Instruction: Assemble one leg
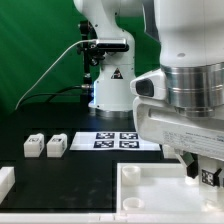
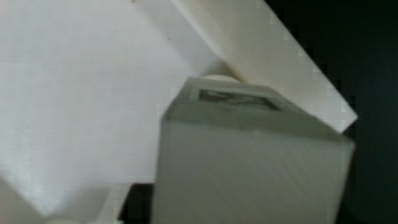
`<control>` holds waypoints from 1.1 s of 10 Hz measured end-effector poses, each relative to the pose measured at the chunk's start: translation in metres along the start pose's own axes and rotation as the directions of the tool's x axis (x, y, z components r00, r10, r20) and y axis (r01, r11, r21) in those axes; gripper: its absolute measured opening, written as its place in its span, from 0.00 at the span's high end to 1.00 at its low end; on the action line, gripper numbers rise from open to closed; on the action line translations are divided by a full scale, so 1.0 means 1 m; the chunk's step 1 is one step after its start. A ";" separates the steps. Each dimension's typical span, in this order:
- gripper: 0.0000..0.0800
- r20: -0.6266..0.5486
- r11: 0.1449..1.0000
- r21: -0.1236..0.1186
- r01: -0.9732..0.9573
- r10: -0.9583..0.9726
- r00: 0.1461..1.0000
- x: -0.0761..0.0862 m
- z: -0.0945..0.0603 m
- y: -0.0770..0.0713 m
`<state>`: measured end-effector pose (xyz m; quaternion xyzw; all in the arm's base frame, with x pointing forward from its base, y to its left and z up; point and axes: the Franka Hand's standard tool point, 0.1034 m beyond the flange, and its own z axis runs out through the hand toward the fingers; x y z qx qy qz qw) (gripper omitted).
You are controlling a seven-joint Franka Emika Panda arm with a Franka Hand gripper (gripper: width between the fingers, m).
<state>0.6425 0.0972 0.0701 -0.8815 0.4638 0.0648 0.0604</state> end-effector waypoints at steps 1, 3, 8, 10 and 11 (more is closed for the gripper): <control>0.63 -0.002 0.981 -0.003 -0.193 0.193 0.981 -0.002 0.000 0.003; 0.63 0.000 0.955 -0.014 -0.298 0.298 0.955 -0.008 0.002 0.002; 0.20 0.001 0.970 -0.015 -0.241 0.241 0.971 -0.008 0.003 0.002; 0.19 -0.009 0.996 -0.038 -0.078 0.078 0.997 -0.021 -0.004 -0.003; 0.19 -0.038 0.949 -0.070 0.306 -0.309 0.950 -0.024 -0.009 -0.007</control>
Offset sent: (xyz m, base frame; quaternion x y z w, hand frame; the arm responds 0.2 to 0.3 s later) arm 0.0000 0.0000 0.0000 0.0000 0.0000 0.0000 1.0000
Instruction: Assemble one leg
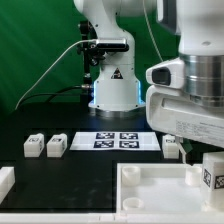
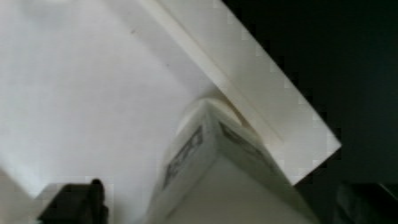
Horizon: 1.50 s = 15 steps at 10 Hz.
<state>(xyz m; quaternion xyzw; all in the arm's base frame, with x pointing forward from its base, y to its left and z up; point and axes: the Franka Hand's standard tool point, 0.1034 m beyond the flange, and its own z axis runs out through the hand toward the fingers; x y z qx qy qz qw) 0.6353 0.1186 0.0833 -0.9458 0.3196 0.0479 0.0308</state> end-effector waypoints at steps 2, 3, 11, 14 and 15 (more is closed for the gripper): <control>0.19 -0.031 0.969 0.011 0.248 -0.248 0.968 -0.003 0.002 0.001; 0.19 -0.037 0.810 -0.024 0.587 -0.587 0.809 0.002 0.002 0.005; 0.63 -0.068 0.974 -0.005 0.225 -0.225 0.972 0.006 0.005 0.003; 0.63 0.044 0.799 0.069 -0.598 0.596 0.802 0.008 0.007 0.007; 0.63 0.053 0.727 0.061 -0.684 0.682 0.730 0.008 0.007 0.007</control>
Offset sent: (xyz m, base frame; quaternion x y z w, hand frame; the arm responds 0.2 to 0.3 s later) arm 0.0105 -0.0087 -0.0040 -0.0173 0.0518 -0.5380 0.8412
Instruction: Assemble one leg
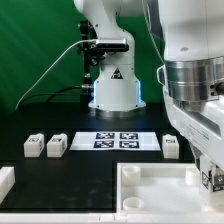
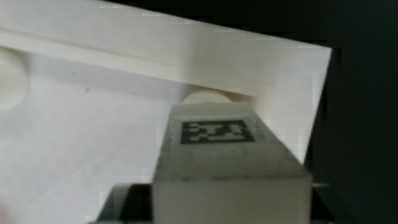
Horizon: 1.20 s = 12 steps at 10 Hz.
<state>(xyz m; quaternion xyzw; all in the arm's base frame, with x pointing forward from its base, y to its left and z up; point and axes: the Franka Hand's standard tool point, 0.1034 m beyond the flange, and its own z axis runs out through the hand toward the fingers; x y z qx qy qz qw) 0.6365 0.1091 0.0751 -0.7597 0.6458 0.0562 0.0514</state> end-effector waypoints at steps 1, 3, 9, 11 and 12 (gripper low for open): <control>0.63 0.015 0.965 0.005 -0.262 0.262 0.965 -0.002 0.001 0.000; 0.63 0.017 0.932 0.005 -0.361 0.361 0.932 -0.003 0.001 0.000; 0.19 -0.021 0.755 -0.020 0.655 -0.655 0.755 -0.019 0.003 0.000; 0.19 -0.016 0.361 -0.064 0.930 -0.932 0.361 -0.001 0.003 0.001; 0.19 -0.009 0.242 -0.069 0.968 -0.970 0.242 0.006 0.002 0.001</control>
Offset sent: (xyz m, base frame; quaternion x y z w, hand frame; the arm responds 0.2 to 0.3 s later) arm 0.0000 0.0000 0.0000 0.0000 0.0000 -0.0899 0.9960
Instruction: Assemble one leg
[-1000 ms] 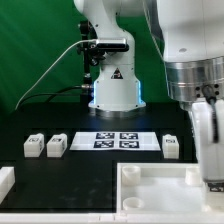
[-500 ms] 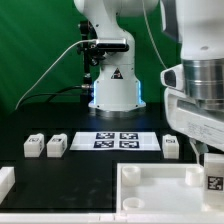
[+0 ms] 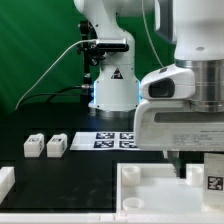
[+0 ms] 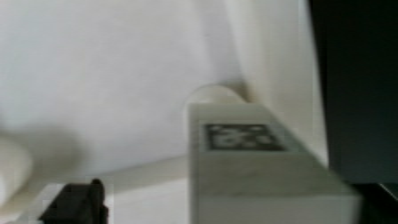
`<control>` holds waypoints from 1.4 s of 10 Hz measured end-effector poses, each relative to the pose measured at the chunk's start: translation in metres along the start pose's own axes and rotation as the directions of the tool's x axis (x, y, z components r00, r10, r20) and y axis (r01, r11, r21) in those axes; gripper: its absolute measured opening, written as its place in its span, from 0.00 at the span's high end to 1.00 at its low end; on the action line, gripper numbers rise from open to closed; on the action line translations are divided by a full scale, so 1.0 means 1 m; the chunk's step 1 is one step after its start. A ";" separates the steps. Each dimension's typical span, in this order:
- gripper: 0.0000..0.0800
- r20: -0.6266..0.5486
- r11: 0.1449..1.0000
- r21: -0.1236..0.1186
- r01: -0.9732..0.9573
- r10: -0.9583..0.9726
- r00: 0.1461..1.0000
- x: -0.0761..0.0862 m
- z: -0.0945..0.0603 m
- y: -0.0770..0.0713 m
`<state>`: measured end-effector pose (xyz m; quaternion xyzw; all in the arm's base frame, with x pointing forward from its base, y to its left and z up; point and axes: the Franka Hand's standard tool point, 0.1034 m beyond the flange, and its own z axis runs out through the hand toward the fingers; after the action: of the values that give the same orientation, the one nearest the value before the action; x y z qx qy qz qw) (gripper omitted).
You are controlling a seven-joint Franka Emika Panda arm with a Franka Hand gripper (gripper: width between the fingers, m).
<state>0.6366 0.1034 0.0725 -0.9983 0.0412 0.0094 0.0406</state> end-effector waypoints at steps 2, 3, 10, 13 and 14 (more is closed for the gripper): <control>0.30 0.001 1.000 0.001 -0.027 0.027 1.000 0.000 0.000 0.000; 0.30 0.002 0.981 0.007 -0.192 0.192 0.981 0.000 0.000 -0.002; 0.63 0.078 0.077 0.019 -0.997 0.994 0.078 -0.003 0.005 -0.002; 0.63 0.128 -0.371 0.035 -0.928 0.923 -0.364 -0.004 0.005 -0.012; 0.63 0.125 -0.324 0.039 -0.945 0.940 -0.317 -0.004 0.005 -0.012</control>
Offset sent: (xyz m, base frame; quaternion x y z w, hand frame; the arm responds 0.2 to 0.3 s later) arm 0.0000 0.0000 0.0000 0.0000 0.0000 0.1790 0.9838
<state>0.6333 0.1160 0.0684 -0.5438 0.8336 0.0567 0.0790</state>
